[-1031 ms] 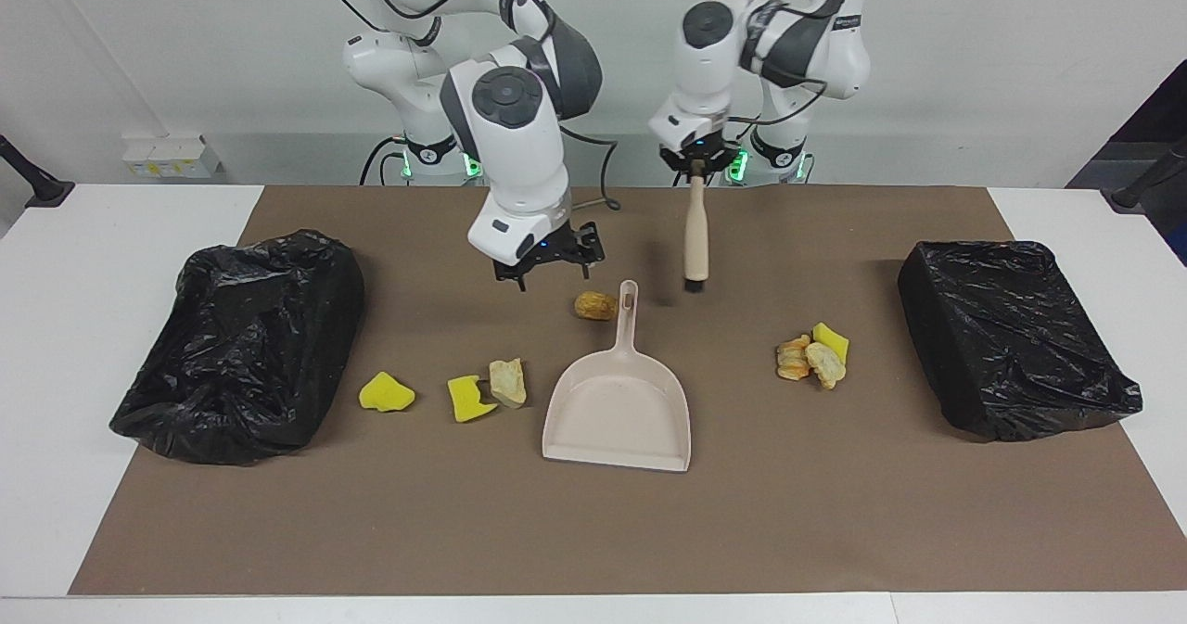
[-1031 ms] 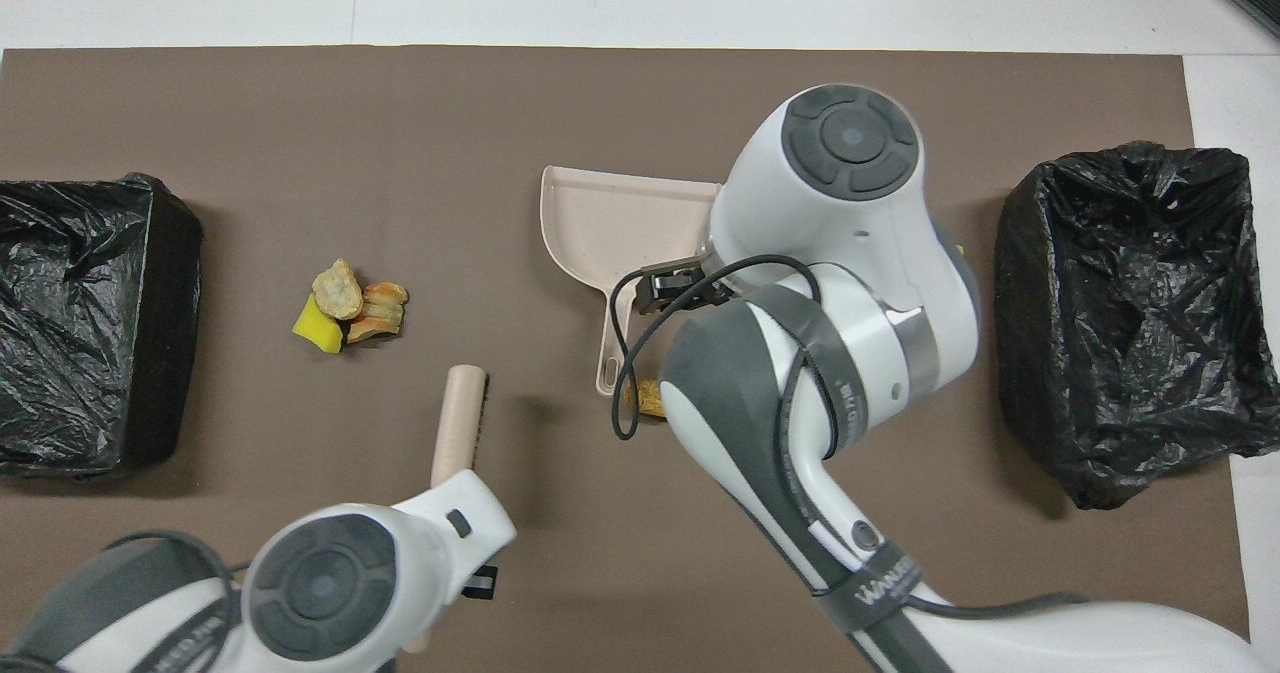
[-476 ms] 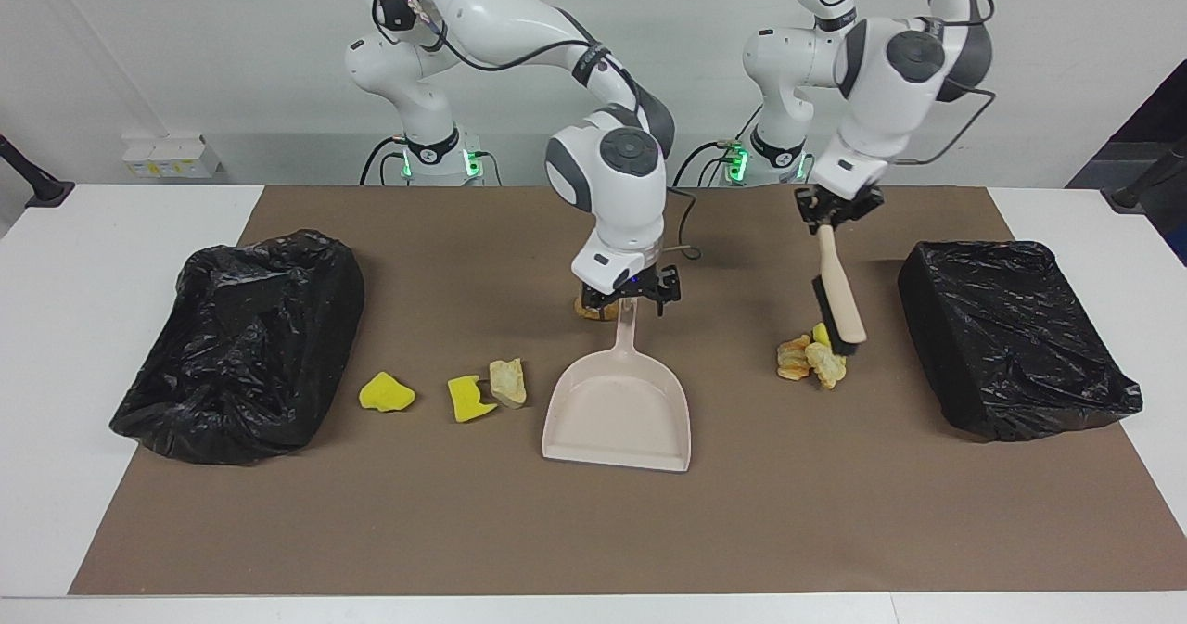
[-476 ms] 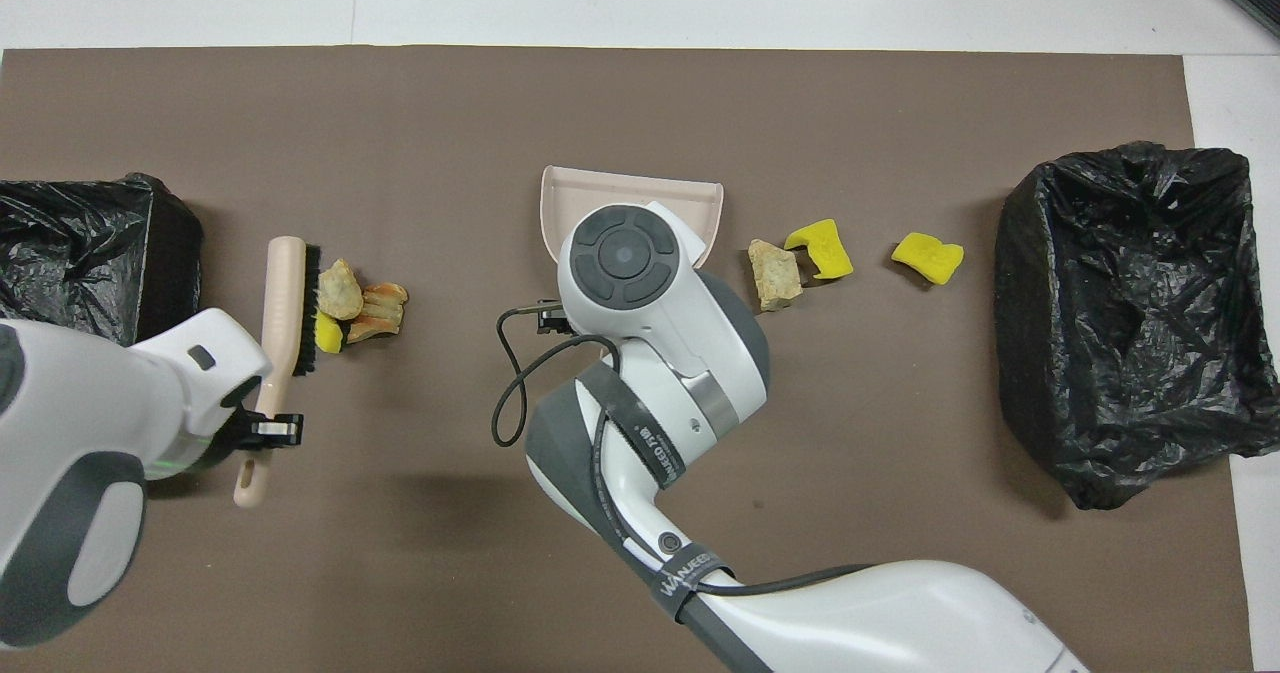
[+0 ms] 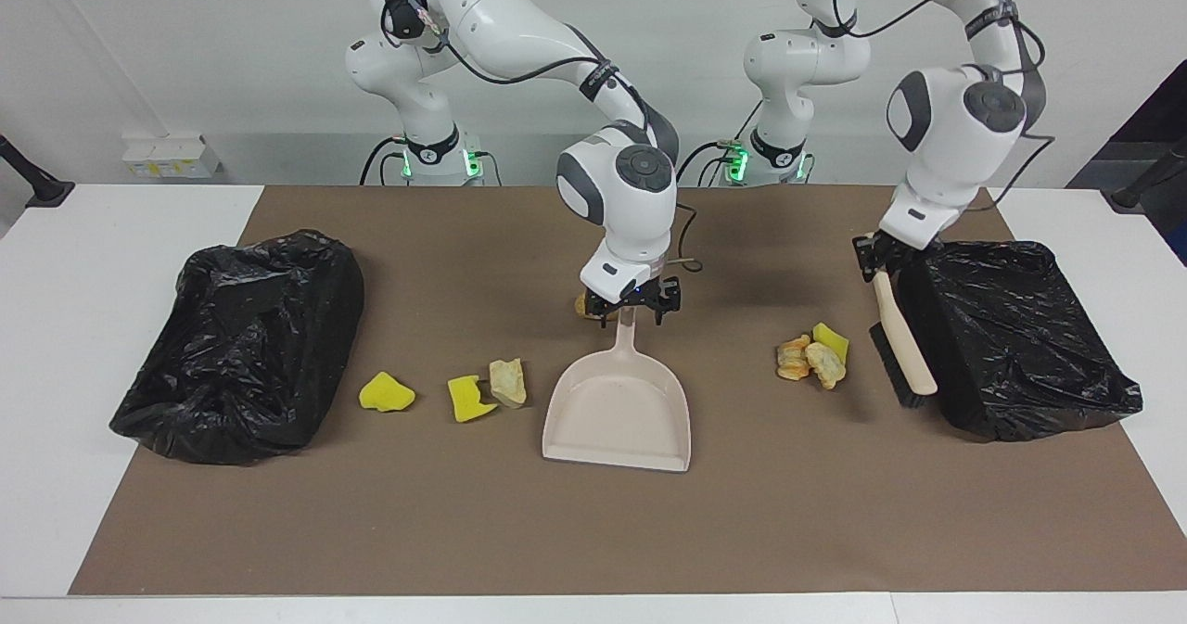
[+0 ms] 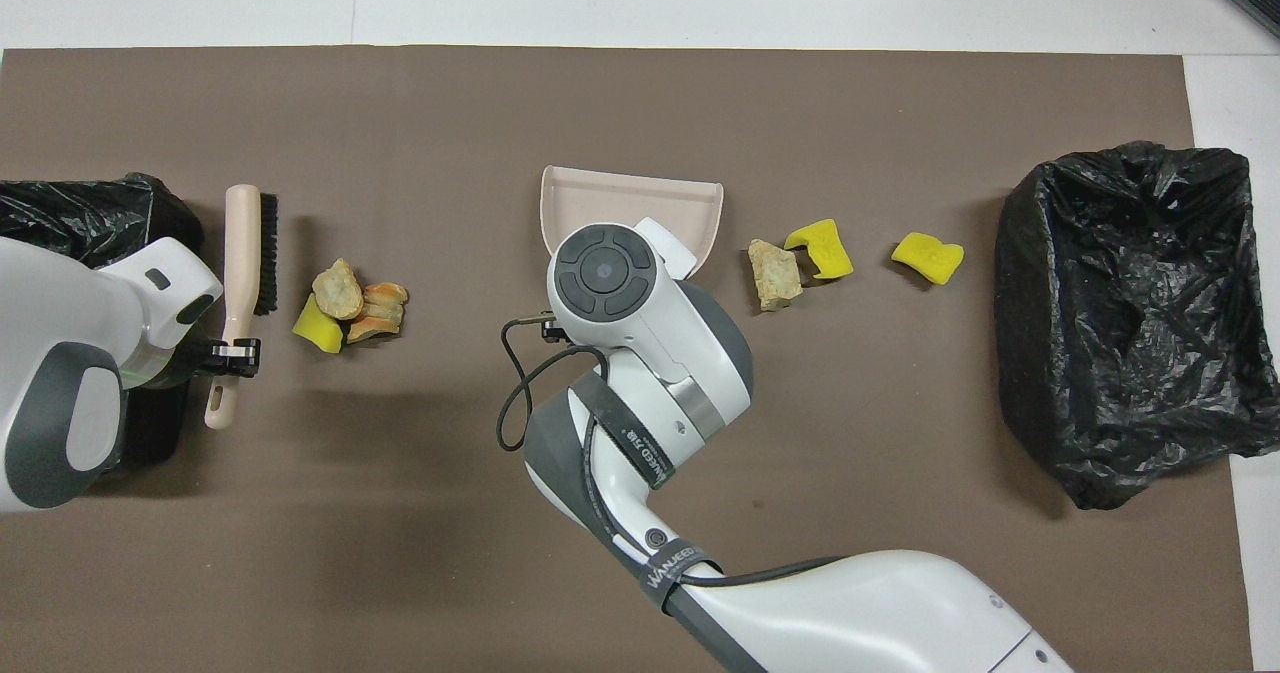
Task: Sweep and dump trash in bin
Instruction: 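Lift the brush with the left gripper while the right gripper drags the dustpan, then sweep crusts and sponges into the dustpan with the left gripper's brush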
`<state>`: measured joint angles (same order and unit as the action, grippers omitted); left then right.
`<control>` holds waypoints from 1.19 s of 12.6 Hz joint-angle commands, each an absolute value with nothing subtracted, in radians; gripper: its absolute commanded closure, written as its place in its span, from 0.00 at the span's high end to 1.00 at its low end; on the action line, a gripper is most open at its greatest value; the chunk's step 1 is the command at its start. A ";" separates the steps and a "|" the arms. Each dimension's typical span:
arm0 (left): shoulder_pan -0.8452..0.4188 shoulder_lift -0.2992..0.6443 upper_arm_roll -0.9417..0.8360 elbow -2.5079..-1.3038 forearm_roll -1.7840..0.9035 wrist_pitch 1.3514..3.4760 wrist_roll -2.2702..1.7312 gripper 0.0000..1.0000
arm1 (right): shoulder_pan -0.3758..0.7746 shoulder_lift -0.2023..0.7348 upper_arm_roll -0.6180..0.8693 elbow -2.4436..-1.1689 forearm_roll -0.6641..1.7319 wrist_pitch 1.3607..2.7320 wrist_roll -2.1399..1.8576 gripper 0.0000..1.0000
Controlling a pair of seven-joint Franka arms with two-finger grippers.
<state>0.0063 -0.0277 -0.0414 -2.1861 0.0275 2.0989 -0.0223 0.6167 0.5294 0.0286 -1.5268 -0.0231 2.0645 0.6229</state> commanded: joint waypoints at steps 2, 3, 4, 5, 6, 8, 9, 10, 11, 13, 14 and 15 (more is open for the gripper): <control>0.014 -0.044 -0.055 -2.229 0.051 2.112 -0.040 0.00 | 0.614 0.508 0.034 -1.571 -0.041 2.086 0.655 0.62; 0.011 -0.052 -0.057 -2.247 0.051 2.112 -0.047 0.00 | 0.614 0.508 0.032 -1.569 -0.044 2.082 0.652 0.33; -0.006 -0.060 -0.058 -2.276 0.051 2.114 -0.057 0.00 | 0.614 0.508 0.034 -1.560 -0.079 2.066 0.641 0.02; -0.017 -0.069 -0.058 -2.296 0.051 2.120 -0.064 0.00 | 0.621 0.506 0.035 -1.557 -0.124 2.060 0.638 0.00; -0.017 -0.075 -0.058 -2.312 0.051 2.131 -0.080 0.00 | 0.627 0.503 0.035 -1.545 -0.144 2.051 0.635 0.00; -0.028 -0.100 -0.061 -2.354 0.040 2.152 -0.100 0.00 | 0.626 0.471 0.037 -1.539 -0.141 2.040 0.624 0.00; -0.061 -0.109 -0.061 -2.367 0.026 2.157 -0.109 0.00 | 0.621 0.454 0.043 -1.540 -0.132 2.040 0.573 0.00; -0.086 -0.115 -0.061 -2.373 -0.001 2.158 -0.124 0.00 | 0.611 0.431 0.049 -1.545 -0.120 2.037 0.470 0.00; -0.119 -0.117 -0.061 -2.375 -0.030 2.161 -0.142 0.00 | 0.598 0.402 0.048 -1.548 -0.092 2.013 0.349 0.00; -0.162 -0.133 -0.061 -2.394 -0.044 2.161 -0.173 0.00 | 0.537 0.367 0.049 -1.549 -0.060 1.942 0.113 0.00; -0.187 -0.143 -0.061 -2.407 -0.072 2.161 -0.178 0.00 | 0.525 0.359 0.048 -1.549 -0.042 1.915 -0.028 0.00; -0.193 -0.143 -0.061 -2.407 -0.093 2.158 -0.178 0.00 | 0.508 0.357 0.049 -1.549 -0.041 1.892 -0.148 0.00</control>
<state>-0.1647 -0.1021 -0.0734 -2.3624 -0.0579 2.1374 -0.1684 0.5464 0.3781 0.0331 -1.5303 -0.0702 1.9187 0.0468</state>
